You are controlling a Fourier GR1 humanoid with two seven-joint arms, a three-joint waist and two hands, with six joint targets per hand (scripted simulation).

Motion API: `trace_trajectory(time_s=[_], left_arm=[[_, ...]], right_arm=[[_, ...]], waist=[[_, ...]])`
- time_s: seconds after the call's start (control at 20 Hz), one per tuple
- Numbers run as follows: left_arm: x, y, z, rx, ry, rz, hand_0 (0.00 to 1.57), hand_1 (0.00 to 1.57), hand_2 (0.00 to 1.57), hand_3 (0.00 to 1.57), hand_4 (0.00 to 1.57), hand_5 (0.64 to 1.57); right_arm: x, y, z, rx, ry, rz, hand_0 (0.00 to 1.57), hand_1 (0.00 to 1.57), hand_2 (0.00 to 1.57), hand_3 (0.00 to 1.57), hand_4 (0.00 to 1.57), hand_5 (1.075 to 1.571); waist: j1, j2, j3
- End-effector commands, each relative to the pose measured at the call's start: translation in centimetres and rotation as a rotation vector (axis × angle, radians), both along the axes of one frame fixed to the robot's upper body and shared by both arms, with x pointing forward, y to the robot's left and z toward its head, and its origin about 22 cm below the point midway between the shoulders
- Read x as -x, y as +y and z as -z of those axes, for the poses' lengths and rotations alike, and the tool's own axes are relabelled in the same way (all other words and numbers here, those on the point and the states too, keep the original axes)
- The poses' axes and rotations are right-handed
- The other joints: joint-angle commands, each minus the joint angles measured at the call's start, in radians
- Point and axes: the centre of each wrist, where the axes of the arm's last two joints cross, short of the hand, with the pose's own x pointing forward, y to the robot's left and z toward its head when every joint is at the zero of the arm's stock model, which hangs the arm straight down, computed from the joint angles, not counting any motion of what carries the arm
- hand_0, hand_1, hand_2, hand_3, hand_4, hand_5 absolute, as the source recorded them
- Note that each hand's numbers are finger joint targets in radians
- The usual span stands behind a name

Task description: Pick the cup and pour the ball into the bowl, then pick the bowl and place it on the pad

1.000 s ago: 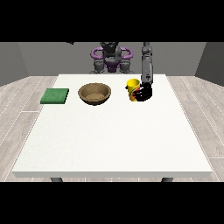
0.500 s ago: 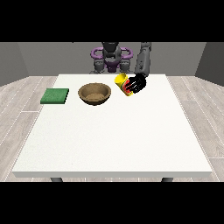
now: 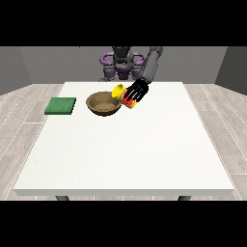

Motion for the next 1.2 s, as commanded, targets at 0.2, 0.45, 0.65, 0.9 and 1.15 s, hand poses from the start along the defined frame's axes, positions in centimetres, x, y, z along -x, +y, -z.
trace_trajectory(time_s=[0.2,0.45,0.65,0.9,1.15], left_arm=[[-2.0,-1.4,-2.7,-0.346,-0.115,-0.102,1.38,1.38,1.57,1.57,0.85,1.559],[-1.2,-5.6,-0.1,-0.612,-0.051,-0.052,1.36,1.36,1.52,1.57,0.89,1.524],[-0.6,-7.8,1.0,-0.846,-0.034,0.032,1.37,1.37,1.39,1.46,0.91,1.483],[-1.1,-10.0,0.0,-1.166,-0.065,0.016,1.49,1.49,1.57,1.57,0.96,1.525],[0.3,-13.9,0.7,-1.278,-0.070,0.011,1.50,1.50,1.57,1.57,1.05,1.509]], right_arm=[[-1.7,1.0,0.2,-0.010,-0.016,0.013,0.00,0.00,0.00,0.00,0.34,1.565],[-2.5,1.2,2.7,-0.007,0.095,0.000,0.00,0.00,0.00,0.00,0.37,1.565],[-3.0,0.6,4.6,-0.014,0.135,0.045,0.00,0.00,0.00,0.00,0.38,1.566],[-3.1,0.5,6.4,-0.027,0.192,0.070,0.00,0.00,0.00,0.00,0.38,1.566],[-3.8,0.2,6.5,-0.031,0.206,0.043,0.00,0.00,0.00,0.00,0.38,1.566]], waist=[[0.016,0.011,0.0014],[0.009,-0.093,0.0030],[0.055,-0.117,0.0024],[0.065,-0.189,0.0025],[0.061,-0.198,-0.0001]])
